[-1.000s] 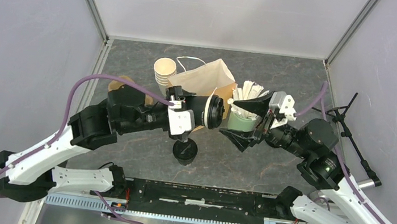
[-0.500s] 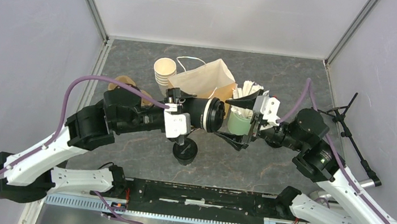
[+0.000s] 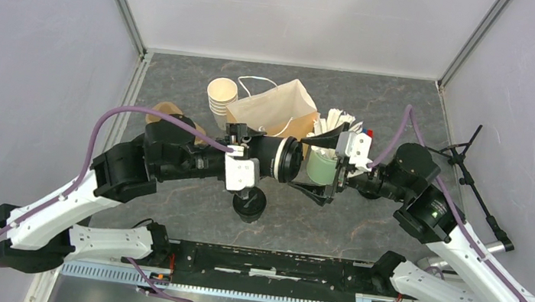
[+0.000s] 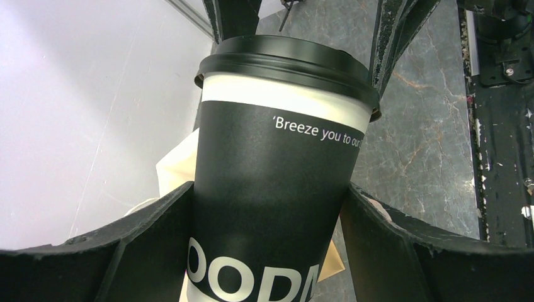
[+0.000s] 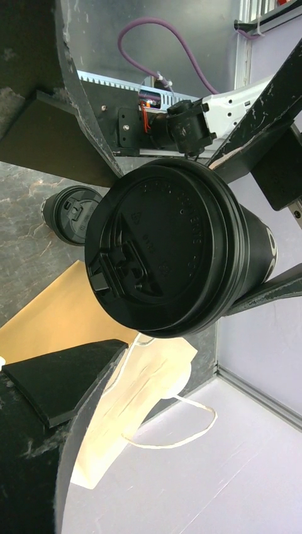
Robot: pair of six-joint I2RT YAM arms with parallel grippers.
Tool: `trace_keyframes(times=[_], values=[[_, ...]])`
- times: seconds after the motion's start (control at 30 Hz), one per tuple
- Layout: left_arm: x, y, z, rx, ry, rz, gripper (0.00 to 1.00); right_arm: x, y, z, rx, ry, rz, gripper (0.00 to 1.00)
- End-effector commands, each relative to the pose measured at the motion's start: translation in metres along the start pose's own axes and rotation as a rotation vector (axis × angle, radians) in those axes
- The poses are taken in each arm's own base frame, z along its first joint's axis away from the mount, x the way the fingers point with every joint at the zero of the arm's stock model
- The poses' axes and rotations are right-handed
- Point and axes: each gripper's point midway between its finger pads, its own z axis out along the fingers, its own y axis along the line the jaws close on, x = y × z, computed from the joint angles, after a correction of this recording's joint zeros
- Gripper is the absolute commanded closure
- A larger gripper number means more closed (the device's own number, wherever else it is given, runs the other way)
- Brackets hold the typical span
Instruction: Pack the takeout coffee
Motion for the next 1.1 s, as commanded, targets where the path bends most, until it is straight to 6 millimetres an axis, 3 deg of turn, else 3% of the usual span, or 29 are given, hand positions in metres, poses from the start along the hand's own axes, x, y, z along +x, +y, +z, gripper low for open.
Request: trace_keyframes(times=[0.0,0.63,0.8,1.07], values=[[0.002,-0.01,0.004,0.05,-0.006,0.032,0.27,-0.036,-0.006,-0.004,0.017,-0.084,-0.063,0.02],[0.011,-0.014,0.006,0.057,0.023,0.024,0.28,-0.038,-0.004,-0.001,0.006,-0.103,-0.053,0.02],[0.012,-0.015,0.006,0.055,0.027,0.02,0.28,-0.038,-0.007,0.0,0.022,-0.11,-0.053,0.06],[0.013,-0.016,0.006,0.06,0.027,0.018,0.28,-0.042,-0.01,-0.001,0.046,-0.14,-0.037,0.02]])
